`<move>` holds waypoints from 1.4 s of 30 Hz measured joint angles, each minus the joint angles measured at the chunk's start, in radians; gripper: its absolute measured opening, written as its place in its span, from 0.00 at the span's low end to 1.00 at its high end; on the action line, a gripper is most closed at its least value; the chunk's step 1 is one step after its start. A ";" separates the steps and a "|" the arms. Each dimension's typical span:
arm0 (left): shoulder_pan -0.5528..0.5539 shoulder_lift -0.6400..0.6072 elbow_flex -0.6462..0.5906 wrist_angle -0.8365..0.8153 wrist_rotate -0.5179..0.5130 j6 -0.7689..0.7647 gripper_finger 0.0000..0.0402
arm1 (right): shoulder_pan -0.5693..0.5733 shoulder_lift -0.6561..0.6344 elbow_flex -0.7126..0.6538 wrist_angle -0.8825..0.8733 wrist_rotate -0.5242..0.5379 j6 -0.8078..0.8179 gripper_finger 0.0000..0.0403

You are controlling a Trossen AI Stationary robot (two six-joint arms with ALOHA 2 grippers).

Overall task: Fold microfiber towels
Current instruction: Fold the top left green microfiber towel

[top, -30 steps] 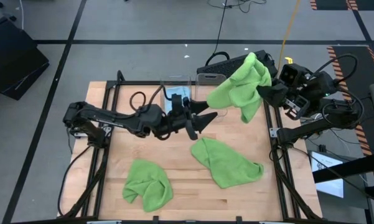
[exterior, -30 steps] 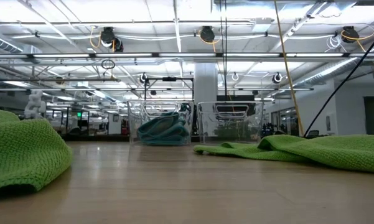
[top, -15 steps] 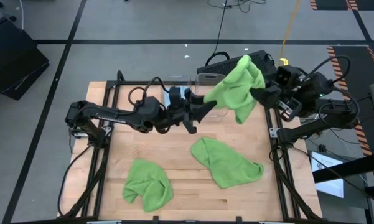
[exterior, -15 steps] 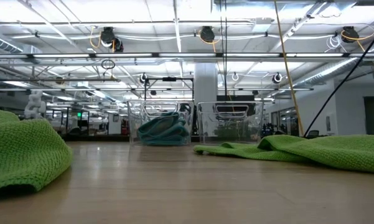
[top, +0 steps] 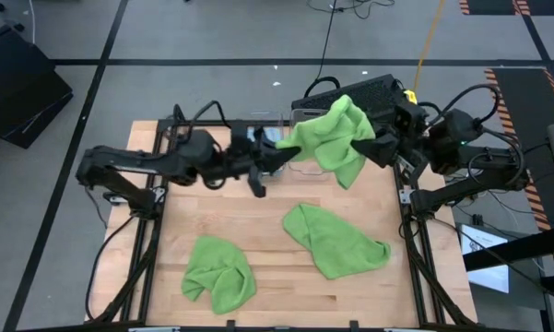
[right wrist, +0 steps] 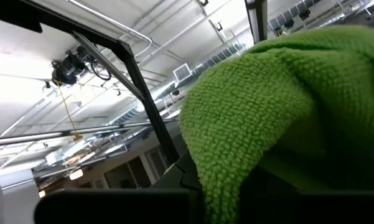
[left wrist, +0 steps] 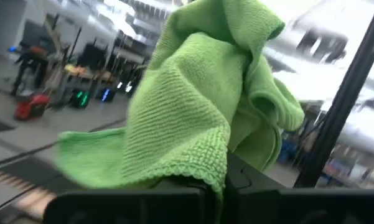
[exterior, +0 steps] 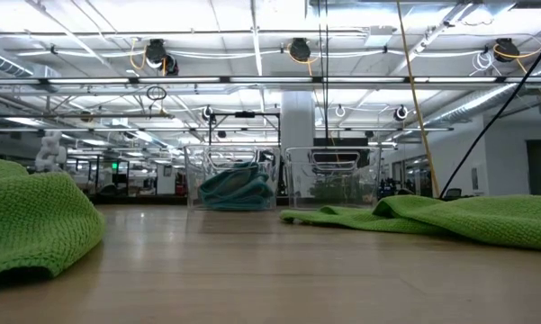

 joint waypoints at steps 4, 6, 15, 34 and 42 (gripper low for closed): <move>0.009 -0.075 0.000 -0.187 -0.001 0.027 0.01 | 0.000 -0.001 0.000 -0.095 0.009 -0.025 0.15; 0.009 -0.101 0.000 -0.244 -0.002 0.041 0.01 | 0.000 0.000 0.000 -0.163 0.031 -0.017 0.23; -0.014 -0.210 0.000 -0.702 0.023 0.049 0.01 | 0.004 0.000 0.000 -0.671 0.074 0.122 0.58; -0.217 -0.094 -0.001 -1.385 0.190 -0.075 0.01 | 0.006 0.224 -0.247 -0.375 -0.078 0.394 0.73; -0.296 -0.098 -0.001 -1.386 0.471 -0.272 0.01 | -0.022 0.450 -0.397 0.249 -0.177 0.558 0.73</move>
